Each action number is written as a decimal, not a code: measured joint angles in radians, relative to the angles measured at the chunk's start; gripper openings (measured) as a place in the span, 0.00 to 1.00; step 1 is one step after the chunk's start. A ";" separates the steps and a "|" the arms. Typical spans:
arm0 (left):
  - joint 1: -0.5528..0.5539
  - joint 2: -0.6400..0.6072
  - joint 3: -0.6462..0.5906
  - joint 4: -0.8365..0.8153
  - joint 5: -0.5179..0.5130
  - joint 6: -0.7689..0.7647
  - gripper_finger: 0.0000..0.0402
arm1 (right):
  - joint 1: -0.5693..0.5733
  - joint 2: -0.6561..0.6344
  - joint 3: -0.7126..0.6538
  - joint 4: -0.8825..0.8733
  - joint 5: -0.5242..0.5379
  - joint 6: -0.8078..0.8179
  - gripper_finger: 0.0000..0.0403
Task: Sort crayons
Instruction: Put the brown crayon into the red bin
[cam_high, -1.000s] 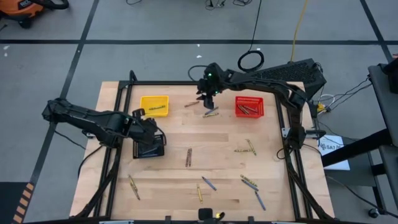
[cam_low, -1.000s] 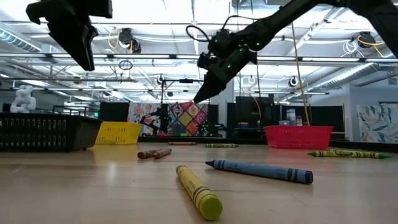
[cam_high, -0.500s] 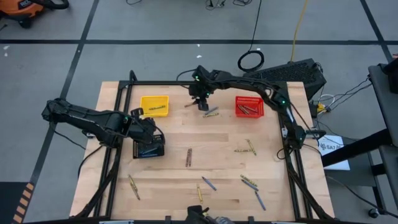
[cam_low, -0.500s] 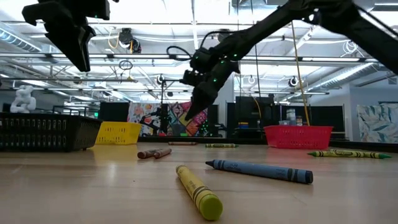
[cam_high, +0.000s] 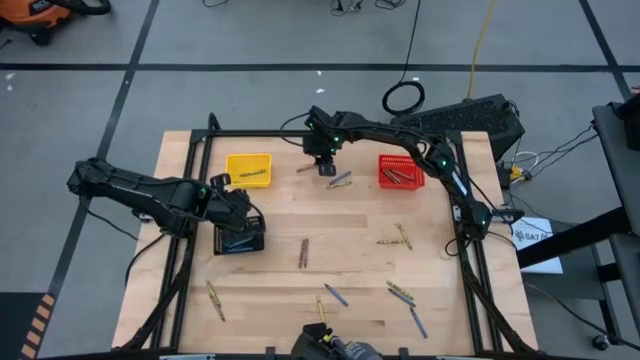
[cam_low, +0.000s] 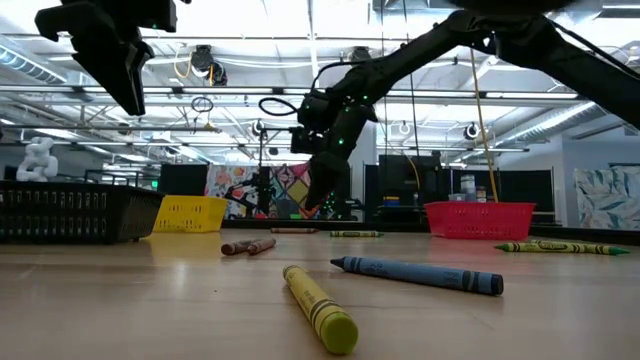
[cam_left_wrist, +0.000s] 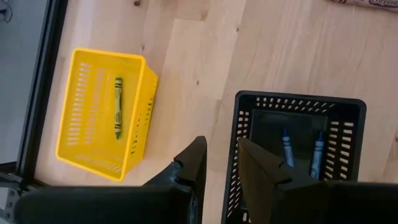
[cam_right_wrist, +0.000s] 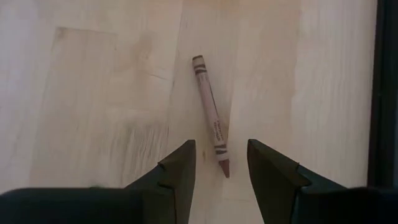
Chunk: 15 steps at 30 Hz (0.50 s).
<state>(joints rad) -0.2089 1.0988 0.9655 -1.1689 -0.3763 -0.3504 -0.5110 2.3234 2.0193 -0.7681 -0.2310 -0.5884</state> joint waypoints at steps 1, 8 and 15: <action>0.000 0.000 0.000 0.000 0.000 0.000 0.21 | 0.000 0.000 0.000 0.000 0.000 -0.001 0.33; 0.000 0.001 0.000 0.001 0.000 -0.007 0.21 | 0.002 0.039 -0.001 0.018 0.000 -0.008 0.33; 0.000 0.000 -0.001 0.002 0.008 -0.008 0.21 | 0.003 0.052 -0.001 0.040 0.021 -0.013 0.33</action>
<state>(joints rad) -0.2089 1.0992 0.9646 -1.1671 -0.3685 -0.3583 -0.5079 2.3753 2.0186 -0.7285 -0.2099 -0.6013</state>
